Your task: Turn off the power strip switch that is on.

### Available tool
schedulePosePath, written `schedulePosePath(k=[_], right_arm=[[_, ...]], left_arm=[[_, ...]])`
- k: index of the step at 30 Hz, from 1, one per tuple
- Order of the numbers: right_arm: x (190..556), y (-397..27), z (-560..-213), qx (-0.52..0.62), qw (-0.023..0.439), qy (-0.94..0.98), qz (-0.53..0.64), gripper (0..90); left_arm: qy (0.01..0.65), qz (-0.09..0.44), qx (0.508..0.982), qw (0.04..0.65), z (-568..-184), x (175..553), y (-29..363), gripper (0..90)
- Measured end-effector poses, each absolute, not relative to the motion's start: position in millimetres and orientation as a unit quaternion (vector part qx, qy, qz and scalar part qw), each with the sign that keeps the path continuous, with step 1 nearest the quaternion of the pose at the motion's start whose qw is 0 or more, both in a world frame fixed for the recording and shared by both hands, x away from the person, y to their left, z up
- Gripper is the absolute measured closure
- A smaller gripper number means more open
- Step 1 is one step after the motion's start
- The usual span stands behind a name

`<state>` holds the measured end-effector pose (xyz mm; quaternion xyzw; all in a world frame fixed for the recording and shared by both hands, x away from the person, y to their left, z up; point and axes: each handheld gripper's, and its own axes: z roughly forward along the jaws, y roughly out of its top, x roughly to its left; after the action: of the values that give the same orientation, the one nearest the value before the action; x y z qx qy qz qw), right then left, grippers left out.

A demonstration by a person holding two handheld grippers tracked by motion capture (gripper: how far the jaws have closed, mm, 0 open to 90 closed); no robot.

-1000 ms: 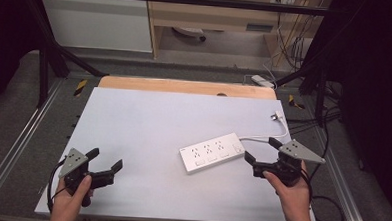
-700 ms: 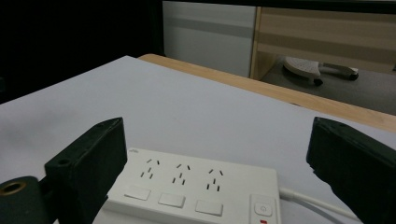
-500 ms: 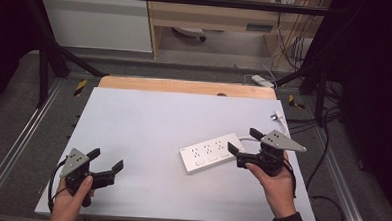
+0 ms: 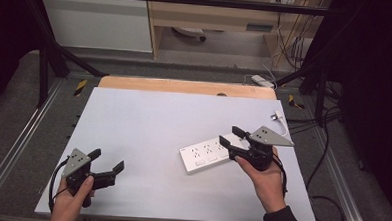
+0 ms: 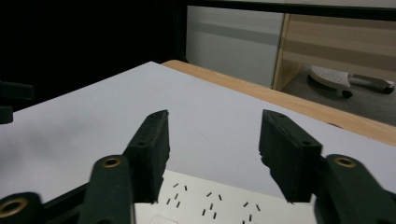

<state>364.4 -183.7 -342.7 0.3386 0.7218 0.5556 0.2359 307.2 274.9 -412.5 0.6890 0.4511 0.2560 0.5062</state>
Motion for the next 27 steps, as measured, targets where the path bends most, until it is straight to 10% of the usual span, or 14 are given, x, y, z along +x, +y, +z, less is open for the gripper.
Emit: schedulePosePath(k=[12,27], right_arm=[[375.0,-161.8,-342.4,0.303,0.241,0.735,0.557,80.8],[373.1,-155.7,-342.7,0.304,0.244,0.724,0.569,90.0]], left_arm=[[0.456,0.253,0.685,0.509,-413.5,307.0,275.6,5.0],[0.452,0.262,0.689,0.502,-413.4,306.9,274.7,5.1]])
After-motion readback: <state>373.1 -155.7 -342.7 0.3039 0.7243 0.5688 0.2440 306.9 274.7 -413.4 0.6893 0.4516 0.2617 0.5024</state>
